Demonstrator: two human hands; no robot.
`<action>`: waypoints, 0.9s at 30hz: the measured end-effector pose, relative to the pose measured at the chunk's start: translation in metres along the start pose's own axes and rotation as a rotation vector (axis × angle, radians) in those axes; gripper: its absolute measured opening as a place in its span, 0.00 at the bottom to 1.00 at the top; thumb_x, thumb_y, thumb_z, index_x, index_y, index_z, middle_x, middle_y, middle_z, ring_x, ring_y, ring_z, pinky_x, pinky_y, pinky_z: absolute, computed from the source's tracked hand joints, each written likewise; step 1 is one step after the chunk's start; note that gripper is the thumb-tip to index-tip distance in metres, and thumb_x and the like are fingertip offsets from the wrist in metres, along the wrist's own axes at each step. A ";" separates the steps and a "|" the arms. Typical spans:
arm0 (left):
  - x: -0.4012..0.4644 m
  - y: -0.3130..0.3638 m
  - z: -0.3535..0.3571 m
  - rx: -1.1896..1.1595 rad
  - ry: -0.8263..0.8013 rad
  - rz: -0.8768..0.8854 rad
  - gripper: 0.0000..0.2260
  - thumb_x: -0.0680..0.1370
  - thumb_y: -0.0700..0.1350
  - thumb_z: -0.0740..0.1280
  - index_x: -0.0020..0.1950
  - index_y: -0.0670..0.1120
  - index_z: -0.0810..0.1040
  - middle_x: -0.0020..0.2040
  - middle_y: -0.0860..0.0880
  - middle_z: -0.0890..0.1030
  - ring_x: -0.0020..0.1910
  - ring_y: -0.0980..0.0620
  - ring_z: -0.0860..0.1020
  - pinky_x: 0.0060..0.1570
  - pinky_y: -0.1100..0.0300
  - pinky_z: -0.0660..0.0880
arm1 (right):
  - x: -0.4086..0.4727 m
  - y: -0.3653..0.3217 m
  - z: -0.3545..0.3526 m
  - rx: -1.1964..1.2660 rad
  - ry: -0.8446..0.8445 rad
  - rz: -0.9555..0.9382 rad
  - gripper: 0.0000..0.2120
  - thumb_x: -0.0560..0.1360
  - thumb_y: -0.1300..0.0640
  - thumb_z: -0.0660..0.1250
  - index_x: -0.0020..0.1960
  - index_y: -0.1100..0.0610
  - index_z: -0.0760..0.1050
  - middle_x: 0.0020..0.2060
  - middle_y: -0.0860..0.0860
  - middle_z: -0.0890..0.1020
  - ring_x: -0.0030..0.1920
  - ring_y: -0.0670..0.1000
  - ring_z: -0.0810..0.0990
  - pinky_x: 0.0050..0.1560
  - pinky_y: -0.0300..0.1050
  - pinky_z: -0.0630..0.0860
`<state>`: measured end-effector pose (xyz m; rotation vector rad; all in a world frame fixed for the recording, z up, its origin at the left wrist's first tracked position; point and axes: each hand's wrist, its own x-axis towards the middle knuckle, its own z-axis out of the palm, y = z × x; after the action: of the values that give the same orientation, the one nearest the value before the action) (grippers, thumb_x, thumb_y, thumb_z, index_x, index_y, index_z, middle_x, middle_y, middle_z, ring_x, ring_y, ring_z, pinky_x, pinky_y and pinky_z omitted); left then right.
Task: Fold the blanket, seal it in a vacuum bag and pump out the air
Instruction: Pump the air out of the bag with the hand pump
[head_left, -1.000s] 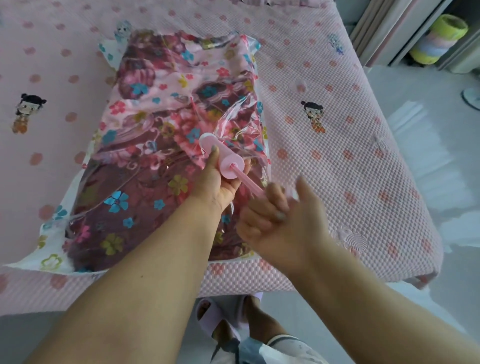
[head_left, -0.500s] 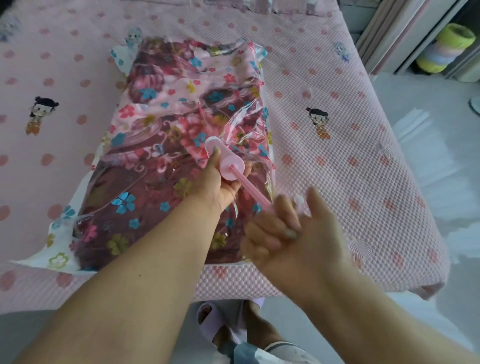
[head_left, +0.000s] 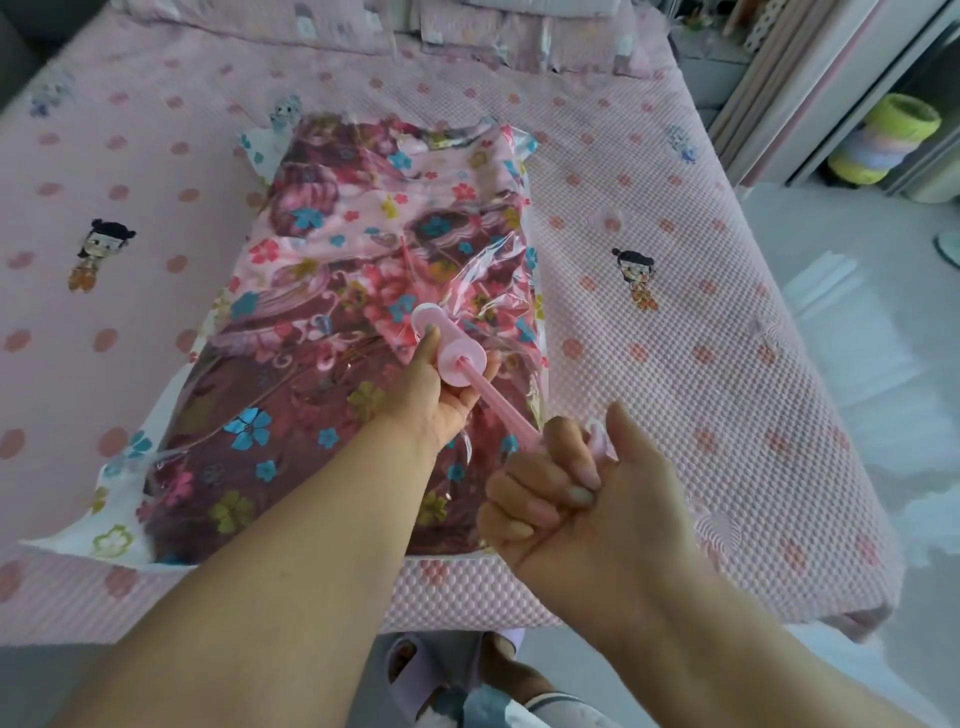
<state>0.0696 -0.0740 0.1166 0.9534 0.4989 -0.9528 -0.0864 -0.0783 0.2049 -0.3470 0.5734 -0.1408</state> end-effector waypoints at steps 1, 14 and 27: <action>-0.001 0.000 0.001 -0.016 0.014 0.003 0.22 0.79 0.51 0.65 0.69 0.40 0.70 0.48 0.42 0.78 0.40 0.44 0.79 0.32 0.54 0.82 | 0.006 -0.005 0.000 0.029 0.029 -0.007 0.30 0.73 0.34 0.52 0.24 0.56 0.63 0.20 0.49 0.61 0.23 0.49 0.61 0.27 0.42 0.64; 0.010 0.002 -0.001 -0.038 -0.015 0.006 0.19 0.78 0.51 0.67 0.62 0.39 0.72 0.46 0.39 0.79 0.39 0.42 0.81 0.33 0.50 0.82 | 0.008 -0.013 -0.006 0.014 0.013 0.004 0.32 0.73 0.33 0.49 0.24 0.57 0.64 0.20 0.49 0.62 0.24 0.49 0.62 0.29 0.42 0.64; 0.012 0.002 0.001 0.002 -0.038 -0.005 0.23 0.78 0.53 0.66 0.66 0.39 0.72 0.50 0.38 0.79 0.41 0.43 0.81 0.36 0.51 0.82 | 0.017 -0.015 -0.003 0.061 -0.021 0.027 0.31 0.73 0.34 0.50 0.26 0.57 0.65 0.21 0.50 0.63 0.25 0.50 0.64 0.31 0.44 0.65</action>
<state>0.0772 -0.0800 0.1094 0.9351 0.4690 -0.9747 -0.0747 -0.0972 0.1996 -0.2809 0.5513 -0.1280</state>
